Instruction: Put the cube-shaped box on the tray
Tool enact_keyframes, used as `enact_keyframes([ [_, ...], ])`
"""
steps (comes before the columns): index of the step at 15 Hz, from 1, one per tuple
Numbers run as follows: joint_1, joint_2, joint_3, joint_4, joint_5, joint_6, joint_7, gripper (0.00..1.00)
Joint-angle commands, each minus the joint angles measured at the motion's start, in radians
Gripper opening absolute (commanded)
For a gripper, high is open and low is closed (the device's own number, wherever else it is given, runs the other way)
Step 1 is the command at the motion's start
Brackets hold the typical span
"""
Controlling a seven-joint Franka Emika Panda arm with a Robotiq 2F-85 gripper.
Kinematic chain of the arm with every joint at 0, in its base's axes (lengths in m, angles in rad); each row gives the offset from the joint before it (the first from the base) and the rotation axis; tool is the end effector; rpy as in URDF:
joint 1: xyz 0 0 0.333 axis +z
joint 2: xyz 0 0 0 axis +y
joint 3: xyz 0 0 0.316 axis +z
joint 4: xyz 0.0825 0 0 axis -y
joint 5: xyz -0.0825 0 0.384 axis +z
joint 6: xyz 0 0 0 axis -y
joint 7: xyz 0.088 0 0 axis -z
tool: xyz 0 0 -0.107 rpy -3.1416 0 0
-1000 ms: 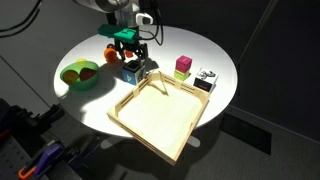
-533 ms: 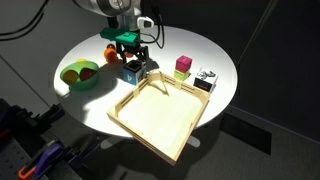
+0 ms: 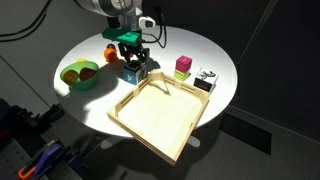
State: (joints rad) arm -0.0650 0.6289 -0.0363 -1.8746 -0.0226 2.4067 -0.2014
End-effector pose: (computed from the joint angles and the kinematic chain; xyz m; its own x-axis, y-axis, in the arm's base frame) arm 0.6218 -0.0626 0.1659 0.9873 0.1218 -0.1018 0.1239 -0.9922 0.0147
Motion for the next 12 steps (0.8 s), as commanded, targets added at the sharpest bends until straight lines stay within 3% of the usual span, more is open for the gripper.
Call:
enact_keyframes([
  [1,0.002,-0.013,-0.007,0.014,-0.032,-0.040,0.025,0.37],
  [6,0.009,-0.077,-0.022,-0.003,-0.048,-0.102,0.058,0.03],
  [12,0.013,-0.155,-0.047,-0.021,-0.067,-0.175,0.118,0.03],
])
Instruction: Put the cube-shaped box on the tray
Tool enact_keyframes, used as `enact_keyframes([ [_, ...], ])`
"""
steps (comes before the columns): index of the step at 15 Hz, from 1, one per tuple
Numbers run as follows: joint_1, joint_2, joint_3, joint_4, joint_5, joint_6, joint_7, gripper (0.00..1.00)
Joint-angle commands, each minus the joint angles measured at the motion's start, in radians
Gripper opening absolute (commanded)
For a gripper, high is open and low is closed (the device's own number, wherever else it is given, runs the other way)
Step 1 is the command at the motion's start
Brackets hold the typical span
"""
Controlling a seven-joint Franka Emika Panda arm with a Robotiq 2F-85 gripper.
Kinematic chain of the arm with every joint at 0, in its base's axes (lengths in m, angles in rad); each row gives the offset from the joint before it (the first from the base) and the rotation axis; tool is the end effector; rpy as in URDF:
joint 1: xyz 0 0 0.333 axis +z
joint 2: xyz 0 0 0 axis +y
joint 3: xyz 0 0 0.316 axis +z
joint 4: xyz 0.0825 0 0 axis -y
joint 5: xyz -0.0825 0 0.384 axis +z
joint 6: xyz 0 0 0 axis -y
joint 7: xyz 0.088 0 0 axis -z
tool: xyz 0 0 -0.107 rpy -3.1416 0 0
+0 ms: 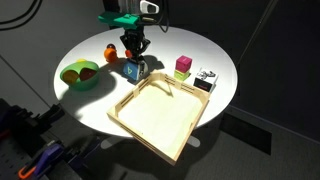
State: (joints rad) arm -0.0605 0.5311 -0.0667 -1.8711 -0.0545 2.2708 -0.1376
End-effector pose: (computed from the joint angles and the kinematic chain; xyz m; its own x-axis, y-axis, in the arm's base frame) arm 0.6193 -0.0787 0.2187 0.9888 0.0510 -0.1402 0.0587 -0.9969 0.0517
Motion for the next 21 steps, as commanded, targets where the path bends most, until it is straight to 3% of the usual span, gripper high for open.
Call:
enact_keyframes([
  [1,0.009,-0.069,-0.022,-0.027,-0.039,-0.048,0.066,0.02],
  [13,-0.058,-0.127,-0.086,-0.060,-0.033,-0.067,0.149,0.03],
  [21,-0.116,-0.036,-0.096,-0.024,-0.040,0.083,0.106,0.03],
])
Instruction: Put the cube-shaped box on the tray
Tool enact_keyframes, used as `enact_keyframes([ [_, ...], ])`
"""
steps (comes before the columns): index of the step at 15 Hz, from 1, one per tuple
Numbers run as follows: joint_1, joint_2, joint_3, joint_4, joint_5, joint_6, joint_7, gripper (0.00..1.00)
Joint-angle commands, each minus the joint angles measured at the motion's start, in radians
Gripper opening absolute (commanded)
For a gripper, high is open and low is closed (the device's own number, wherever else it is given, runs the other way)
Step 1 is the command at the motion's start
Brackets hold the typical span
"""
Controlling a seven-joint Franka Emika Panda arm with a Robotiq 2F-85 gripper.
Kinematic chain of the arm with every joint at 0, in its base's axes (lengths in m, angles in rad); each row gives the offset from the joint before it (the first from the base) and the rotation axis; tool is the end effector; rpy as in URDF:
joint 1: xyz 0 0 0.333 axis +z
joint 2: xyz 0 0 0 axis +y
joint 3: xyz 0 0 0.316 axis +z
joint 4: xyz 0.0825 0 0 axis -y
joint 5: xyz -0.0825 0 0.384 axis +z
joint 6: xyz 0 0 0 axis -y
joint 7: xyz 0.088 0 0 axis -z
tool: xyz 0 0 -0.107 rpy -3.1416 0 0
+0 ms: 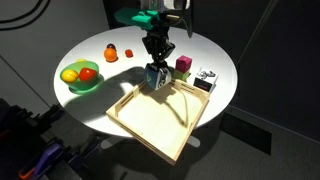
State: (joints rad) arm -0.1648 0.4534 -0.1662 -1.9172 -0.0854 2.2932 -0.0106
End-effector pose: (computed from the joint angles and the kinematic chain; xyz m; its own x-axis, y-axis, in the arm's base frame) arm 0.5866 -0.1989 0.2533 0.9652 -0.2494 -0.0789 -0.2380 -0.9624 0.1310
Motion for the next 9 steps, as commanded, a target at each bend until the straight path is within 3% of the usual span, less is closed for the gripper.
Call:
enact_keyframes([
  [1,-0.011,0.056,0.002,0.025,-0.012,0.083,-0.019,0.03],
  [6,-0.013,0.114,0.011,0.040,-0.004,0.095,-0.033,0.03],
  [7,-0.010,0.120,0.011,0.042,-0.006,0.093,-0.034,0.36],
  [9,-0.012,0.127,0.016,0.043,-0.004,0.089,-0.042,0.44],
])
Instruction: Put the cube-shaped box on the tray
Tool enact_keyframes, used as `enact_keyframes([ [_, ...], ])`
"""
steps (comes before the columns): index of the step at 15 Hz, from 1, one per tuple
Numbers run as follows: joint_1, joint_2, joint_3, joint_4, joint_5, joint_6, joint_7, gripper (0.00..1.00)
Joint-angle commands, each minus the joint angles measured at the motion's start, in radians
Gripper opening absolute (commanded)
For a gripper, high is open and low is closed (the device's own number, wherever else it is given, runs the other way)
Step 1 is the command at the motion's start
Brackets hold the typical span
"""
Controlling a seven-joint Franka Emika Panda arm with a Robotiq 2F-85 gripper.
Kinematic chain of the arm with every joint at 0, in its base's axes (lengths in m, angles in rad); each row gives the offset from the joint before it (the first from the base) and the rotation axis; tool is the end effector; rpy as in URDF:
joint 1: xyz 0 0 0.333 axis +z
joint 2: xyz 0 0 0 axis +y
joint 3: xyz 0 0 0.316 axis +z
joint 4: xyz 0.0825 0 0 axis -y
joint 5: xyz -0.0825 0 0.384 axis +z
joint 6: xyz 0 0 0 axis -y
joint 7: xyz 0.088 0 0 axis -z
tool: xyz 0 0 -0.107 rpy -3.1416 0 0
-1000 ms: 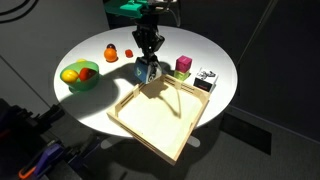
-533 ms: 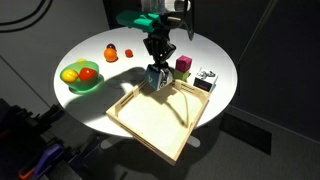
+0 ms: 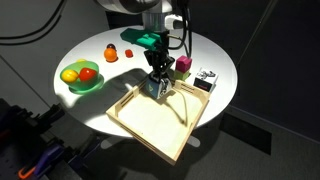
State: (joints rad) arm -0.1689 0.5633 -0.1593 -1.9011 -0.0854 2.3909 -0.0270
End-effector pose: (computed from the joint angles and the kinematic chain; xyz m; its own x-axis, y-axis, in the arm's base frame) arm 0.5919 -0.1983 0.1995 0.9728 -0.2182 -0.0781 -0.2064 -0.9690 0.1360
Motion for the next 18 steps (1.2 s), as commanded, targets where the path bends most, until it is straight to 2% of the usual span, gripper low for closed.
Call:
enact_keyframes([
  [1,-0.007,0.018,0.010,0.026,-0.004,-0.010,-0.027,0.52],
  [7,-0.005,-0.018,0.028,0.009,0.009,-0.066,-0.042,0.99],
  [13,0.019,-0.076,0.043,-0.008,0.009,-0.148,-0.023,1.00],
  [18,0.036,-0.128,0.075,-0.024,0.019,-0.264,-0.048,1.00],
])
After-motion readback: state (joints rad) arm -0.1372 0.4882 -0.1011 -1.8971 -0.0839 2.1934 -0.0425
